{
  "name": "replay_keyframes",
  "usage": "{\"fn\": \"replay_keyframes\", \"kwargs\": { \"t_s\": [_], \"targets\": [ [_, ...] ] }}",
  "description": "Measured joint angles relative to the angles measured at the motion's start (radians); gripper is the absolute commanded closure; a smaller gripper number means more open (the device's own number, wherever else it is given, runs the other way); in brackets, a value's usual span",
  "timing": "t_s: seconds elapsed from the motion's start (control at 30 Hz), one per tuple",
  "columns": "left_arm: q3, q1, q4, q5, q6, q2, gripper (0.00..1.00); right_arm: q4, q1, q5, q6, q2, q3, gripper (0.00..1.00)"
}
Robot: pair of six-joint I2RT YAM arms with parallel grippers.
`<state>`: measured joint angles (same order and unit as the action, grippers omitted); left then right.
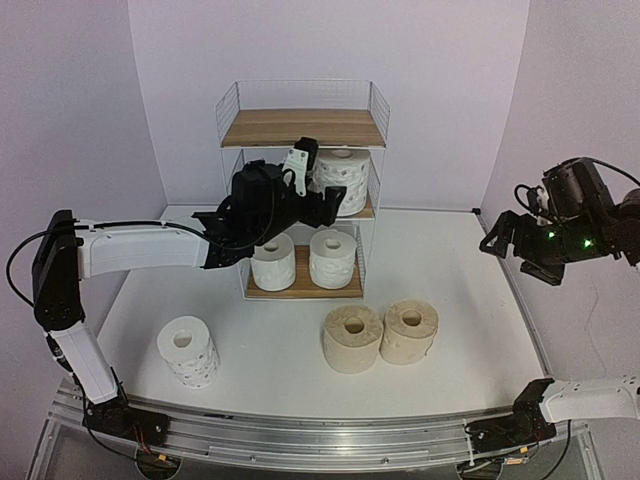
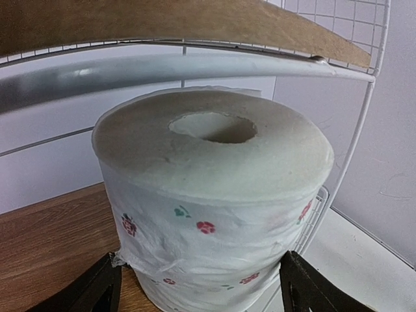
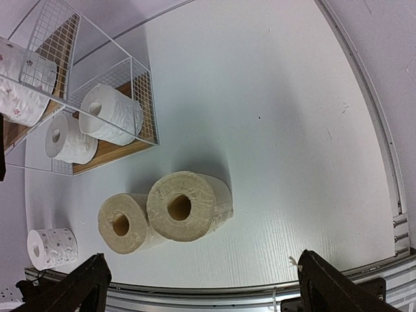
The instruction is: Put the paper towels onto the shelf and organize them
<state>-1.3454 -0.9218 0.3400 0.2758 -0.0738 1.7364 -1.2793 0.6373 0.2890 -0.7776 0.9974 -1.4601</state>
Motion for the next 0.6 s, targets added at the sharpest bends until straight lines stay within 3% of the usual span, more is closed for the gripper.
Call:
{"fn": "replay_keyframes", "kwargs": {
  "t_s": [0.2,0.47,0.6],
  "targets": [
    [-0.013,0.0,0.001,0.016,-0.002,0.011,0.2,0.0,0.0,0.0,0.0,0.001,0.001,0.02],
    [-0.053,0.0,0.002,0.016,-0.001,0.05,0.35,0.0,0.0,0.003,0.009,0.002,0.001,0.03],
    [-0.066,0.0,0.009,0.02,0.003,0.068,0.36,0.0,0.0,0.01,0.013,0.002,0.002,0.03]
  ]
}}
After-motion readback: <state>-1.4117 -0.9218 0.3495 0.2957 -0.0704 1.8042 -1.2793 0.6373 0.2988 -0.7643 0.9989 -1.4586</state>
